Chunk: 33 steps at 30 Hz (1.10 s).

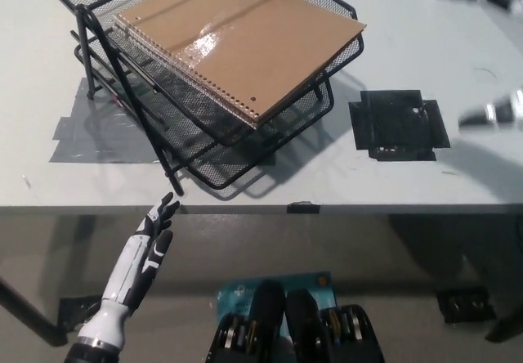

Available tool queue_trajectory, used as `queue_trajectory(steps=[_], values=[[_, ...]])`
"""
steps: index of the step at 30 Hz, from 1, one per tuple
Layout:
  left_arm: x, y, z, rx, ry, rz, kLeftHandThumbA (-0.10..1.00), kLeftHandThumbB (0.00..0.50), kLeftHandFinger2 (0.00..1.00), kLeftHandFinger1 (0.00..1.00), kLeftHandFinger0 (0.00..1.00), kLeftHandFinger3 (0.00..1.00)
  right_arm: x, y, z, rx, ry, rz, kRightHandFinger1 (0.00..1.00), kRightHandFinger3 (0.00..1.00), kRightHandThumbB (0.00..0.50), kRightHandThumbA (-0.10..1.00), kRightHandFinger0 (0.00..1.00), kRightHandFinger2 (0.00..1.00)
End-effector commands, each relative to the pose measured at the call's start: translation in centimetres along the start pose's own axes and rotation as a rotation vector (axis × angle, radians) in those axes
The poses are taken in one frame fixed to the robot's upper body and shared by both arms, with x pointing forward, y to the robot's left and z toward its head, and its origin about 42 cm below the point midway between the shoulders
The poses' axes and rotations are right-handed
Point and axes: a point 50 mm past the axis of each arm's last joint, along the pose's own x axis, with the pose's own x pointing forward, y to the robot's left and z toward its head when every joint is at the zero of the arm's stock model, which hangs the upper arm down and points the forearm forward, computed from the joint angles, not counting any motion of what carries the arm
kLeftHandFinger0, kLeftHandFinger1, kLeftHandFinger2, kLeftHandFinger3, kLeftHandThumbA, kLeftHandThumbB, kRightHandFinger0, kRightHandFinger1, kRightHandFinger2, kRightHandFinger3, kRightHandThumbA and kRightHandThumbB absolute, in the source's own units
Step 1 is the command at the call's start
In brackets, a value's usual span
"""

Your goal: A person hands a notebook to the robot and the robot grabs it with its right hand and places it in the file tray kept in the centre of the desk infront of it.

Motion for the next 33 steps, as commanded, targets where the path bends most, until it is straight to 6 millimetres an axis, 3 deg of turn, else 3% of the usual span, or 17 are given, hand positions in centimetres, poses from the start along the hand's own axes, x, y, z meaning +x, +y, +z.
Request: queue_trajectory(steps=[1,2,4,6,7,8,11,13,15,18,21,23,27,33], values=[[-0.1,0.6,2.1,0.008,-0.104,-0.008,1.00,0.321,1.00,1.00,0.99,1.00,-8.7,8.9,7.6,0.189,-0.446,-0.422,1.00,1.00,0.467,1.00,1.00,1.00],[-0.2,0.5,2.1,0.008,-0.103,-0.008,1.00,0.322,1.00,1.00,0.99,1.00,-8.4,9.6,7.2,0.220,-0.443,-0.427,1.00,1.00,0.461,1.00,1.00,1.00],[-0.8,0.4,2.1,0.008,-0.102,-0.008,1.00,0.331,1.00,1.00,0.99,1.00,-7.8,12.0,6.2,0.336,-0.386,-0.429,1.00,1.00,0.499,1.00,1.00,1.00],[-1.5,0.4,1.9,0.006,-0.098,-0.006,1.00,0.335,1.00,1.00,1.00,1.00,-7.6,14.7,5.7,0.443,-0.312,-0.469,1.00,1.00,0.500,1.00,1.00,1.00],[-1.9,0.5,1.7,0.005,-0.091,0.001,1.00,0.359,1.00,1.00,1.00,1.00,-7.3,17.0,4.9,0.547,-0.271,-0.516,1.00,1.00,0.491,1.00,1.00,1.00],[-2.1,0.6,1.7,0.005,-0.088,0.004,1.00,0.361,1.00,1.00,1.00,1.00,-7.2,17.8,4.6,0.586,-0.261,-0.532,1.00,1.00,0.490,1.00,1.00,1.00],[-3.0,0.7,1.5,-0.003,-0.069,0.017,1.00,0.389,1.00,1.00,1.00,1.00,-5.7,22.0,2.6,0.766,-0.195,-0.589,1.00,1.00,0.451,1.00,1.00,1.00],[-3.4,0.7,1.4,-0.008,-0.070,0.018,1.00,0.391,1.00,1.00,1.00,1.00,-5.0,23.8,1.7,0.802,-0.156,-0.605,1.00,1.00,0.433,1.00,1.00,1.00],[-3.9,0.7,1.2,-0.011,-0.072,0.018,1.00,0.380,1.00,1.00,1.00,1.00,-3.8,26.7,0.1,0.882,-0.085,-0.611,1.00,1.00,0.427,1.00,1.00,1.00],[-4.6,0.3,0.5,-0.035,-0.058,0.030,1.00,0.396,1.00,1.00,1.00,1.00,-2.7,30.2,-2.0,0.994,0.037,-0.640,1.00,1.00,0.371,1.00,1.00,1.00],[-5.4,0.3,0.4,-0.042,-0.043,0.047,1.00,0.403,1.00,1.00,1.00,1.00,-2.4,31.9,-3.4,1.047,0.091,-0.638,1.00,1.00,0.332,1.00,1.00,1.00],[-5.6,0.6,0.3,-0.053,-0.039,0.060,1.00,0.407,1.00,1.00,1.00,1.00,-2.2,32.5,-4.0,1.060,0.117,-0.642,1.00,1.00,0.339,1.00,1.00,1.00],[-5.4,0.8,0.2,-0.049,-0.042,0.079,1.00,0.393,1.00,1.00,1.00,1.00,-2.3,32.7,-3.9,1.070,0.117,-0.648,1.00,1.00,0.283,1.00,1.00,1.00],[-5.4,0.8,0.2,-0.049,-0.035,0.086,1.00,0.405,1.00,1.00,1.00,1.00,-2.4,32.9,-3.9,1.049,0.120,-0.635,1.00,1.00,0.274,1.00,1.00,1.00]])
